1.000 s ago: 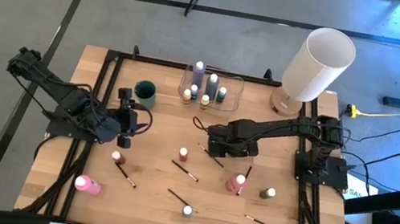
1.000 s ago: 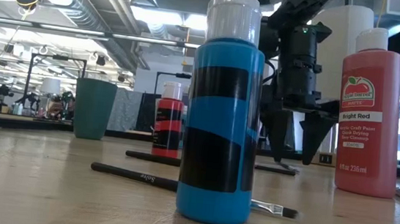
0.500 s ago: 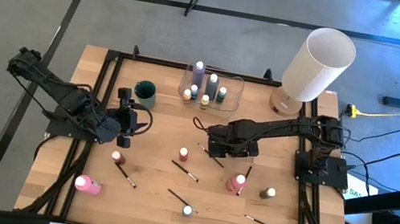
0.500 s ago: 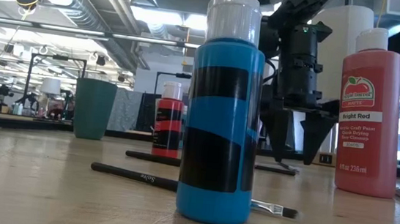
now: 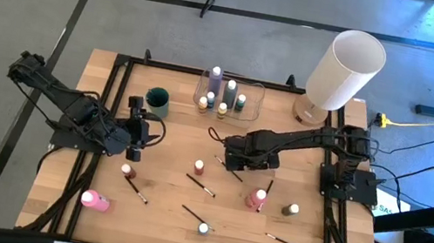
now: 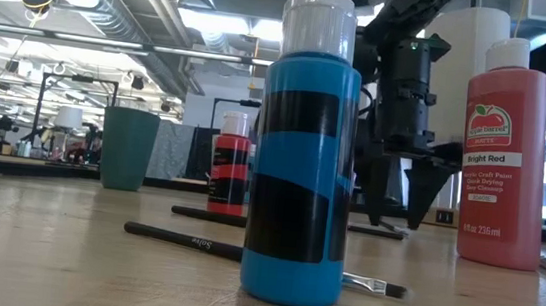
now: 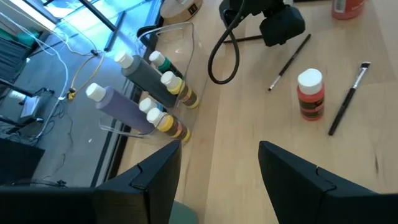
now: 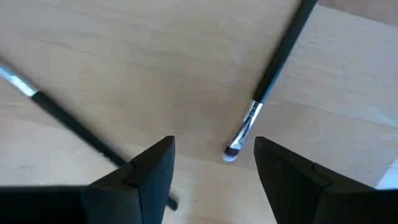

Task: Pick & Place Paint Supplies
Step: Put the silver paint brush into the green cup

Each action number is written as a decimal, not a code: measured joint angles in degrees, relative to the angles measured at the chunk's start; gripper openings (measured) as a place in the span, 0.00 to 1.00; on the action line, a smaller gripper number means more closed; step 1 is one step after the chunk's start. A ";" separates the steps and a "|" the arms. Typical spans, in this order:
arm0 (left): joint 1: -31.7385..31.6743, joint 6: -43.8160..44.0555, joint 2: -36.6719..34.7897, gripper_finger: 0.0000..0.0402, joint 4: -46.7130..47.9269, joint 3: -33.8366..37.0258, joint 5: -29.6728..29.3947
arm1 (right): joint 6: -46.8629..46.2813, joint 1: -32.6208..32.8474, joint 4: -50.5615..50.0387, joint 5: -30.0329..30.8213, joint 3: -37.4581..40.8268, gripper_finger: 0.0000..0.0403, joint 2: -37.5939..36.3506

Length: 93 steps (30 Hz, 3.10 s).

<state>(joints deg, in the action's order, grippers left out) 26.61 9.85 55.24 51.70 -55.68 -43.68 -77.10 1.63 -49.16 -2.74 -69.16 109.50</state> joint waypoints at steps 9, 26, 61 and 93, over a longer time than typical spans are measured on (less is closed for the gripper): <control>-0.02 0.02 0.00 0.52 0.42 0.00 -0.04 | -0.02 0.11 -1.23 -1.02 -0.20 0.56 1.67; -0.02 0.52 -0.02 0.52 0.85 0.00 -0.01 | -0.68 0.98 -0.20 -2.20 -0.11 0.38 1.91; 0.00 2.03 -0.02 0.52 0.39 4.59 -2.62 | -1.52 1.16 0.23 -0.71 0.00 0.07 1.98; -0.02 1.09 -0.02 0.52 0.39 4.59 -2.78 | 1.36 3.68 -3.36 -0.33 0.35 0.00 -0.07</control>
<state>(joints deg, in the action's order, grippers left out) 26.59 10.94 55.22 52.10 -51.09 -46.46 -75.74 5.31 -52.52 -3.07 -68.82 109.43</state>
